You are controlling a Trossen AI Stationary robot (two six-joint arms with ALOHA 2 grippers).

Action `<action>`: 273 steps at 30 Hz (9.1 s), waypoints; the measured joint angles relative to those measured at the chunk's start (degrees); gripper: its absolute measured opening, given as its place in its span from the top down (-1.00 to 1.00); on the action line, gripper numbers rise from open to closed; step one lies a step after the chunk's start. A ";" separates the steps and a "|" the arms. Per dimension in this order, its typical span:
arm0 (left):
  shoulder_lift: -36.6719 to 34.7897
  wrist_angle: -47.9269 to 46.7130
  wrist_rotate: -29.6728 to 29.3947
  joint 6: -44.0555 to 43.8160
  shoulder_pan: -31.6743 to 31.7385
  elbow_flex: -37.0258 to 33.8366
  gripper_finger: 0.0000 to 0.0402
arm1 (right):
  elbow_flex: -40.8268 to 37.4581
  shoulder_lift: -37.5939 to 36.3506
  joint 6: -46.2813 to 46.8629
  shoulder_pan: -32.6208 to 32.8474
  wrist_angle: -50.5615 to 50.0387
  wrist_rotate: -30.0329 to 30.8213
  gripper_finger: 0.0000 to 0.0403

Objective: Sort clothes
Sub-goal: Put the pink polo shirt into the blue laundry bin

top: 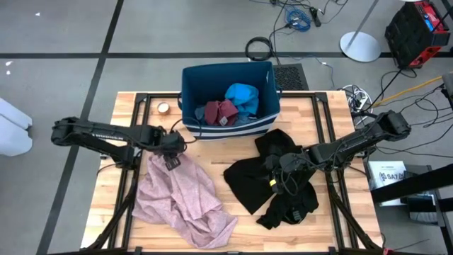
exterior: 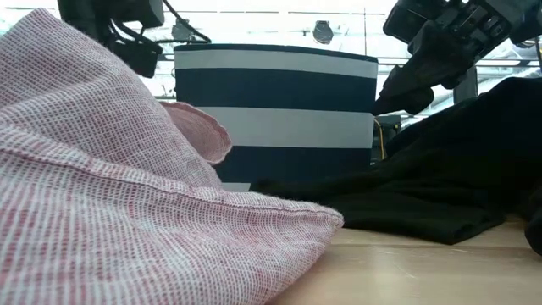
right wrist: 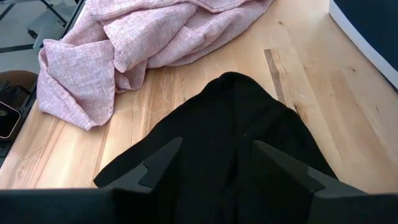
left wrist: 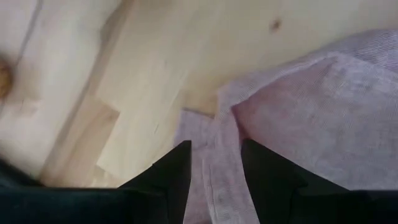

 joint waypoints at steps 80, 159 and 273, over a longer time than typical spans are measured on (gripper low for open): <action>-3.05 54.15 17.91 24.45 -14.87 20.18 1.00 | 5.39 22.46 -15.04 -1.37 47.93 -4.79 0.11; -6.54 57.65 -8.42 37.23 -33.09 20.27 1.00 | 64.90 19.96 -29.12 -4.69 -24.15 -8.85 1.00; 20.40 45.00 7.00 9.31 -15.54 9.67 -0.40 | 11.96 17.42 -6.08 -8.66 3.35 4.42 1.00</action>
